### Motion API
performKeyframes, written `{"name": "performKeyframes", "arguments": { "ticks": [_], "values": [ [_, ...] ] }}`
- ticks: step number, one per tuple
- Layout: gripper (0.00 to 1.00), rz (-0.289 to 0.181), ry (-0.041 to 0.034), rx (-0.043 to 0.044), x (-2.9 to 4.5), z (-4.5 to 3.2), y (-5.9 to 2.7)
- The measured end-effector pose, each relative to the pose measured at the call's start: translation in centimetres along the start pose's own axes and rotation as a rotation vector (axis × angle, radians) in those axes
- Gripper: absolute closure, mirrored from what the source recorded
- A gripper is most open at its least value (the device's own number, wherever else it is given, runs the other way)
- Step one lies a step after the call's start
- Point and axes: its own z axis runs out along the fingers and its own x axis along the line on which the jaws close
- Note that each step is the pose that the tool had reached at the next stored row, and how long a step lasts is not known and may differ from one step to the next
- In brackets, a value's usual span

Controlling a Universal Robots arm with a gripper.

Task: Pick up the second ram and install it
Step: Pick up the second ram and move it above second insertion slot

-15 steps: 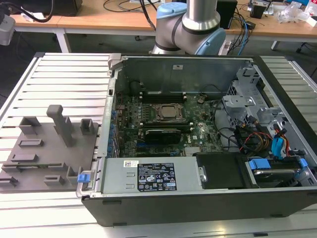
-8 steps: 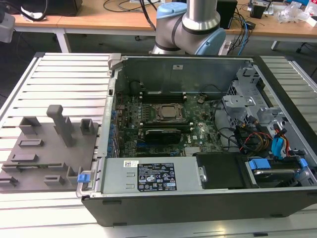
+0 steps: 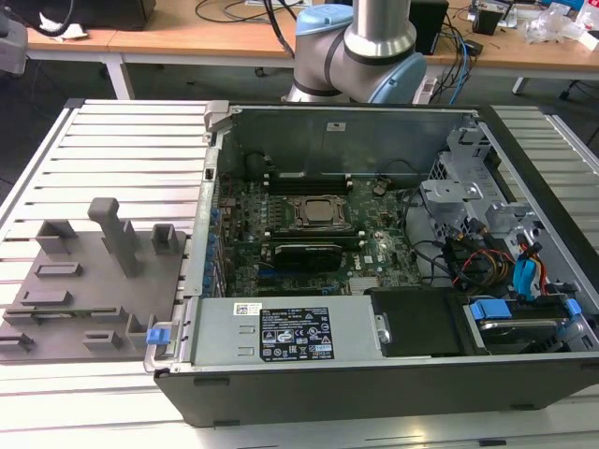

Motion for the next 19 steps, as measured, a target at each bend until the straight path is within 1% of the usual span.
{"name": "performKeyframes", "arguments": {
  "ticks": [1,3,7,8,12,13,16,17,18,19],
  "values": [
    [0.89,-0.009,0.0004,-0.0002,0.0,0.0,0.0],
    [0.89,-0.045,0.002,-0.0011,0.0,0.0,0.0],
    [0.89,-0.08,0.0036,-0.0019,0.0,0.0,0.0],
    [0.89,-0.1,0.0045,-0.0024,0.0,0.0,0.0],
    [0.89,-0.141,0.0063,-0.0033,0.0,0.0,0.0],
    [0.89,-0.158,0.0071,-0.0037,0.0,0.0,0.0],
    [0.89,-0.166,0.0068,-0.0039,-0.01,0.0,0.0],
    [0.89,-0.164,0.005,-0.004,-0.01,-0.01,0.01],
    [0.89,-0.155,-0.0001,-0.0039,-0.01,0.0,0.02],
    [0.89,-0.131,-0.0036,-0.0032,-0.01,0.02,0.01]
  ]
}}
